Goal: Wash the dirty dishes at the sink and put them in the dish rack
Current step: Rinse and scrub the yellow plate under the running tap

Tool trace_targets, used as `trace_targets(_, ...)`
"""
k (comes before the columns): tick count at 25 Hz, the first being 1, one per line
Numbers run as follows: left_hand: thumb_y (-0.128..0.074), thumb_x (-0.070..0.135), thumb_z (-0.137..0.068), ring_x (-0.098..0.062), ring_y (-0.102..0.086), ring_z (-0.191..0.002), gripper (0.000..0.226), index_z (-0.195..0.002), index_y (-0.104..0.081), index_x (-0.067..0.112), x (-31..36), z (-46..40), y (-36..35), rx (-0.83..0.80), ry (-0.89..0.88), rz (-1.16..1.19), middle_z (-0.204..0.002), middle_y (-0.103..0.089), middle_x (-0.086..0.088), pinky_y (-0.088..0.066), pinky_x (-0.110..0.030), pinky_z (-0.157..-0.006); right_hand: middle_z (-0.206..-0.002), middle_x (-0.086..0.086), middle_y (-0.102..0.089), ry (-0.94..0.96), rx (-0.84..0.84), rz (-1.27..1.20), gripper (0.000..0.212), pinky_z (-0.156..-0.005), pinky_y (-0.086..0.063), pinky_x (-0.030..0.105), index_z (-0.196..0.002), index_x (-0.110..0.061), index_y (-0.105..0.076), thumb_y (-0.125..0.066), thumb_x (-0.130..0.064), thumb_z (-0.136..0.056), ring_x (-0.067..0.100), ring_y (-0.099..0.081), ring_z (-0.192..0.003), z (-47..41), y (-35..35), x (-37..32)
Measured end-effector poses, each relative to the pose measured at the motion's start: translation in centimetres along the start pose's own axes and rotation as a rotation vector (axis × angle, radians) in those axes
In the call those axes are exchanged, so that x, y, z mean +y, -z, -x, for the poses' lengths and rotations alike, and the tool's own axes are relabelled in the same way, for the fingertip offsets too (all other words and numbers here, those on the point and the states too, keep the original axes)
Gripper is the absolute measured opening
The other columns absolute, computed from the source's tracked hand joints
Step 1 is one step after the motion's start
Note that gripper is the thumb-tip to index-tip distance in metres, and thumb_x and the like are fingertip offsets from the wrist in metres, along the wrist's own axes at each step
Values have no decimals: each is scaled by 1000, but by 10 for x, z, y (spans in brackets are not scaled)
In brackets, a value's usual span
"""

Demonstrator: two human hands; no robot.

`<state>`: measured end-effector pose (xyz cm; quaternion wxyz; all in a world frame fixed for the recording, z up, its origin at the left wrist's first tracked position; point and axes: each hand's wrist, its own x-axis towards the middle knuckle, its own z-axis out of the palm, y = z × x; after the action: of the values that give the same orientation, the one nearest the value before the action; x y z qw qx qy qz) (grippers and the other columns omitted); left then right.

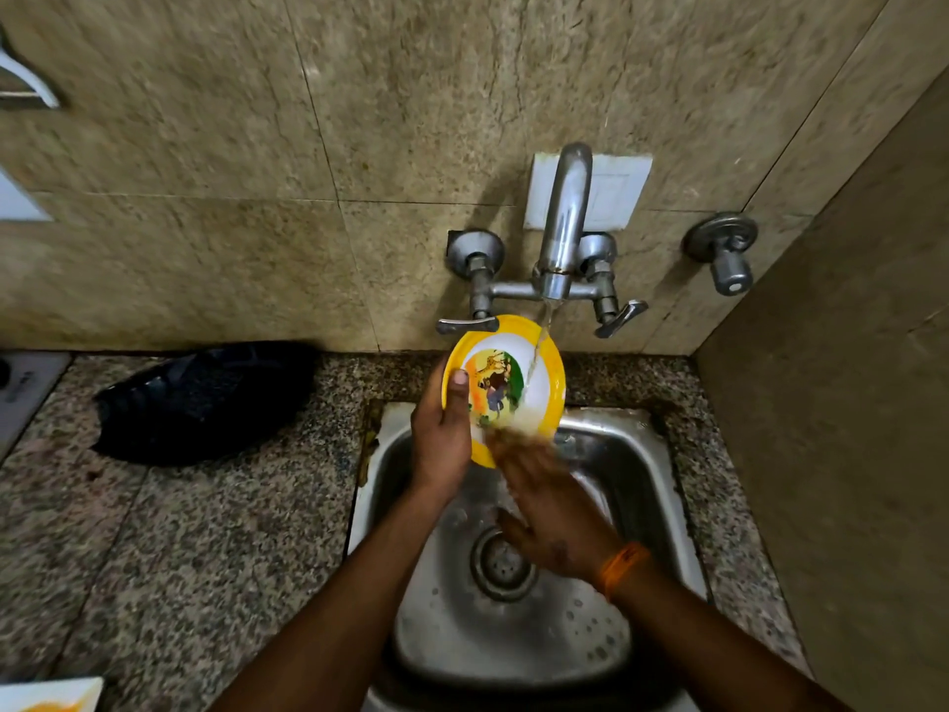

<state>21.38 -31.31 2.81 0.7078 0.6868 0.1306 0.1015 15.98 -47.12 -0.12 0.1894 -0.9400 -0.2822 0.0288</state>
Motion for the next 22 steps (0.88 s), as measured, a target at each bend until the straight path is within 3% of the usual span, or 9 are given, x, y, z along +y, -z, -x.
trace_targets(2,-48,53,-101,-11,-64,-123,43,-135,-62,31,-5,2,0,24,8,20,-130,-70,7,-51,-46,-108,-171,11,-8,-94,81,182,94,-126,-19,48,-162,-8,-13,-65,-15,-85,26,-6,-158,-1,3,24)
trace_targets(3,-48,54,-101,-11,-65,-123,41,-134,-62,36,-5,4,-1,51,5,29,-130,-71,9,-51,-47,-108,-171,11,-6,-151,102,148,95,-126,-19,49,-162,-7,-12,-65,-11,-83,26,-4,-158,0,2,20)
trace_targets(7,-49,60,-96,-7,-66,-119,27,-117,-65,54,-10,-2,-2,150,48,83,-119,-73,21,-52,-45,-107,-170,13,-11,22,103,-45,79,-129,-8,42,-161,-3,-17,-56,-22,-95,26,-6,-158,13,-20,-27)
trace_targets(10,-51,65,-93,-14,-64,-122,47,-129,-65,38,-9,-2,8,63,176,37,-131,-69,11,-49,-46,-110,-165,14,-27,4,159,148,79,-126,-18,44,-156,-4,-34,-66,-10,-84,29,-23,-155,10,-10,15)
trace_targets(13,-54,53,-101,-18,-66,-118,34,-122,-67,31,2,-2,15,-81,382,55,-134,-69,1,-53,-46,-105,-152,13,-51,-11,207,201,58,-122,-28,49,-142,-5,-56,-49,0,-84,32,-36,-149,8,-4,39)
trace_targets(15,-66,50,-94,-26,-72,-111,34,-121,-68,30,4,6,9,-115,520,219,-126,-74,-4,-58,-56,-94,-145,10,-60,4,232,145,59,-113,-42,43,-139,-9,-61,-38,-6,-84,29,-53,-136,-5,3,14)
trace_targets(18,-72,23,-93,-28,-72,-113,47,-137,-58,33,-12,35,-12,-68,405,346,-128,-73,-5,-59,-52,-92,-118,8,-74,-136,285,-27,53,-84,-54,31,-126,-9,-69,-40,-13,-81,27,-71,-106,-24,7,-29)
trace_targets(20,-65,11,-95,-32,-68,-119,45,-137,-59,25,-12,37,-11,61,343,356,-129,-71,-9,-56,-48,-99,-126,12,-70,-32,267,-4,49,-98,-49,32,-130,-6,-66,-50,-7,-84,28,-65,-117,-19,-4,-24)
trace_targets(22,-60,12,-99,-33,-66,-119,27,-124,-65,22,-14,20,3,112,368,299,-121,-73,-6,-54,-50,-100,-144,14,-59,81,227,164,58,-117,-35,40,-138,-6,-61,-65,0,-80,30,-53,-136,-8,-9,16)
